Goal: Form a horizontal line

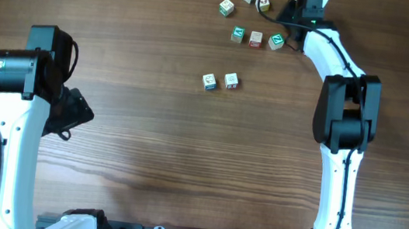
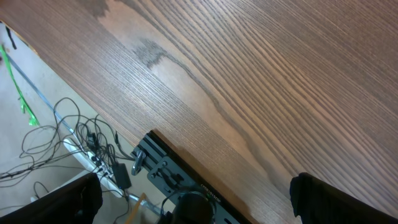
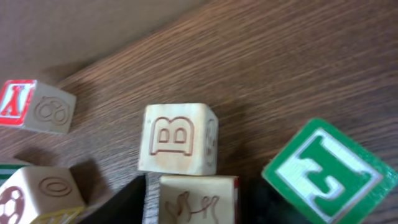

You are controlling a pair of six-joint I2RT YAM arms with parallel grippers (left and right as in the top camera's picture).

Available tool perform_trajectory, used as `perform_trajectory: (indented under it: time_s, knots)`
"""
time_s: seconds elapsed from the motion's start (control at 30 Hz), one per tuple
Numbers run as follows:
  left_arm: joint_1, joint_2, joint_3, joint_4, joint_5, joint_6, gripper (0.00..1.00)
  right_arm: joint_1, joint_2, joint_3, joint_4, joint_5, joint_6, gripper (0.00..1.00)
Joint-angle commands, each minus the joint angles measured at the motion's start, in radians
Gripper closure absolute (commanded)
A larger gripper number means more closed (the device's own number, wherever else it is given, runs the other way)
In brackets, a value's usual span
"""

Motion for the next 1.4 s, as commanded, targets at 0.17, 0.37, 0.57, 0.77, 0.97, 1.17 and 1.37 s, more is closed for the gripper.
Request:
perform_trajectory:
  time_s: [0.17,0.37,0.57,0.77,0.97,1.17,1.37]
  knots:
    - [0.005,-0.016,-0.005,0.000,-0.013,-0.003,0.00,-0.003,0.024,0.018,-0.026,0.005,-0.103,0.76]
    - [0.005,-0.016,-0.005,0.000,-0.013,-0.003,0.00,-0.002,-0.067,0.018,-0.062,-0.016,-0.174,0.80]
    - [0.005,-0.016,-0.005,0.000,-0.013,-0.003,0.00,0.008,-0.241,0.018,-0.194,-0.022,-0.175,0.81]
    - [0.005,-0.016,-0.005,0.000,-0.013,-0.003,0.00,0.026,-0.406,0.018,-0.385,-0.196,-0.247,0.81]
    - [0.005,-0.016,-0.005,0.000,-0.013,-0.003,0.00,0.065,-0.439,0.010,-0.577,-0.227,-0.251,0.82]
    - [0.005,-0.016,-0.005,0.000,-0.013,-0.003,0.00,0.126,-0.416,-0.134,-0.591,-0.211,-0.251,0.83]
    - [0.005,-0.016,-0.005,0.000,-0.013,-0.003,0.00,0.165,-0.411,-0.356,-0.461,-0.129,-0.247,0.83]
